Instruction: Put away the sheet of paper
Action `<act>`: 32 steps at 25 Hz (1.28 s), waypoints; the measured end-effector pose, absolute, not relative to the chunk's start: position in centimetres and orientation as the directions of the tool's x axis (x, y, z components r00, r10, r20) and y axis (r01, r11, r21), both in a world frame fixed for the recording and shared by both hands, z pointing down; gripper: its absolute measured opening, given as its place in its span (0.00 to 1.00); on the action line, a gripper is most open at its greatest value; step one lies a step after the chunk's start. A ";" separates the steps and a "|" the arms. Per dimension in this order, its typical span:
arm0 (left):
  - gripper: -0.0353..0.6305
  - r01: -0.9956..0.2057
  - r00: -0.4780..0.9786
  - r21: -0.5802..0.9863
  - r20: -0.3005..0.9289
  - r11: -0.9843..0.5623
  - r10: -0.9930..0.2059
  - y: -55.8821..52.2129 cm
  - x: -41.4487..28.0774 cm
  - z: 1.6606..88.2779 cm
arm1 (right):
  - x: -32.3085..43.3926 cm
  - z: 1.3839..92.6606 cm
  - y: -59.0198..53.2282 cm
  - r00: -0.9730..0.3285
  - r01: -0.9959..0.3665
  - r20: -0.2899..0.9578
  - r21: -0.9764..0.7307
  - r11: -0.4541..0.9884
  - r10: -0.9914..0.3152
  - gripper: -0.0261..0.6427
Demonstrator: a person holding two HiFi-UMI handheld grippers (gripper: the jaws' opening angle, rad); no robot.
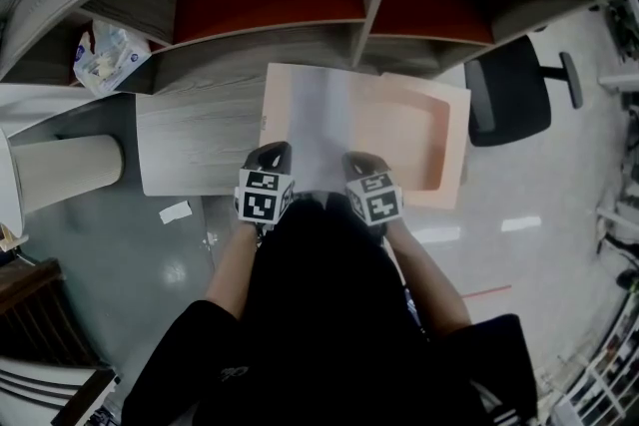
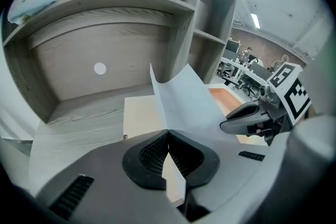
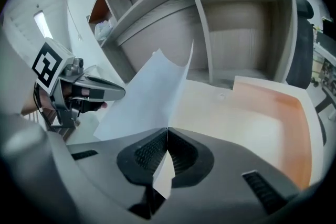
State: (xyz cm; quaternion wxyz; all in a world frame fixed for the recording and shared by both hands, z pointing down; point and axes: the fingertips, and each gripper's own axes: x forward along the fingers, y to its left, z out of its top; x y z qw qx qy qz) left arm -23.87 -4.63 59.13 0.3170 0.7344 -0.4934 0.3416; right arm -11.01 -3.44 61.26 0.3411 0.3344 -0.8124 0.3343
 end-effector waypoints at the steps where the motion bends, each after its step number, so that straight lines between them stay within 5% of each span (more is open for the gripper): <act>1: 0.12 -0.943 0.275 0.128 0.820 -0.307 -0.502 -4.7 -23.8 59.4 | -11.0 61.6 -3.5 -0.548 -0.768 0.781 -0.328 0.551 -0.300 0.07; 32: 0.12 -0.956 0.245 0.138 0.859 -0.258 -0.449 -6.4 -22.2 62.3 | -7.3 65.9 -5.1 -0.575 -0.775 0.796 -0.455 0.438 -0.190 0.07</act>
